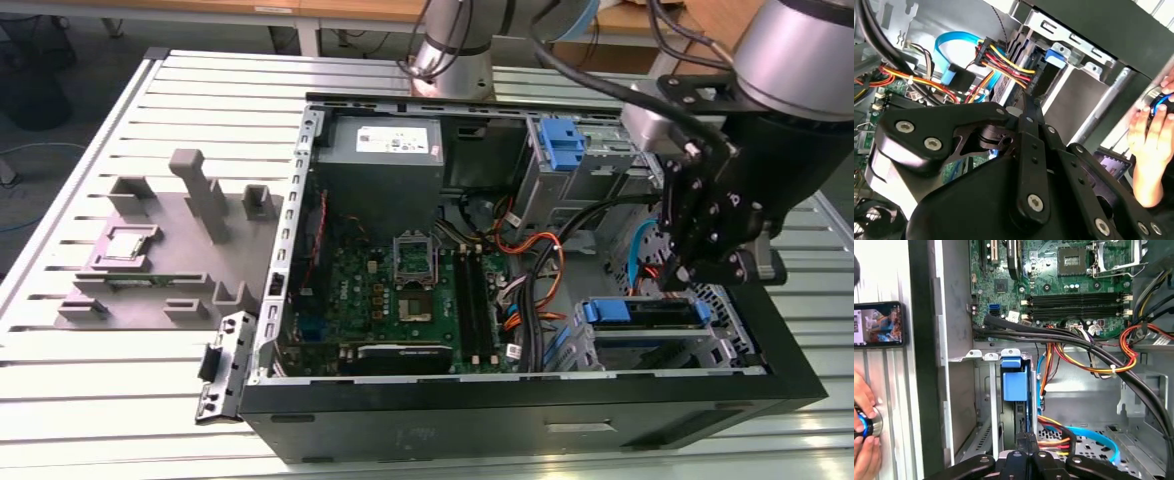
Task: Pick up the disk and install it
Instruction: 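Insert the second disk wire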
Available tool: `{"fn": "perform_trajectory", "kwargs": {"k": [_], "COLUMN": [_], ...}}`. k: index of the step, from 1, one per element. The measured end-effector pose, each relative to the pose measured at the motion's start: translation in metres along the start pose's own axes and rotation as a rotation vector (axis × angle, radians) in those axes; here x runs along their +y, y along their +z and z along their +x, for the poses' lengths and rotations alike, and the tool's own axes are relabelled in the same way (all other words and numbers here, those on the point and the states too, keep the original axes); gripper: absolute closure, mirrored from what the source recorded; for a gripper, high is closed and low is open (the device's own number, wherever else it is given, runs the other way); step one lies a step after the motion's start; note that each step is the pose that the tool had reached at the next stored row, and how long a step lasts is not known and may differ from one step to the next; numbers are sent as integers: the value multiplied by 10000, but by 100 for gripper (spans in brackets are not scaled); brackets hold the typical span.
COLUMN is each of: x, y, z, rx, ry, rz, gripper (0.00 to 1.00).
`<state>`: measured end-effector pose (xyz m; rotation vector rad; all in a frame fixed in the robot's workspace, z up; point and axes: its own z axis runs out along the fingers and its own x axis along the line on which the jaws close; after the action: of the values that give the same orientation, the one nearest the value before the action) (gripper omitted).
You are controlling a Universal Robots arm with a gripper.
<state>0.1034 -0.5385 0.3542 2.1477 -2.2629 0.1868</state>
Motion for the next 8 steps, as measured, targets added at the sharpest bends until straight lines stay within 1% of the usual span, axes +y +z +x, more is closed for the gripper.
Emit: {"fn": "perform_trajectory", "kwargs": {"k": [3, 8], "x": [-4, -4], "y": [-66, -80], "z": [-1, -21], "rx": [1, -2], "ry": [0, -1], "rz": [0, -10], "gripper": [90, 90]}}
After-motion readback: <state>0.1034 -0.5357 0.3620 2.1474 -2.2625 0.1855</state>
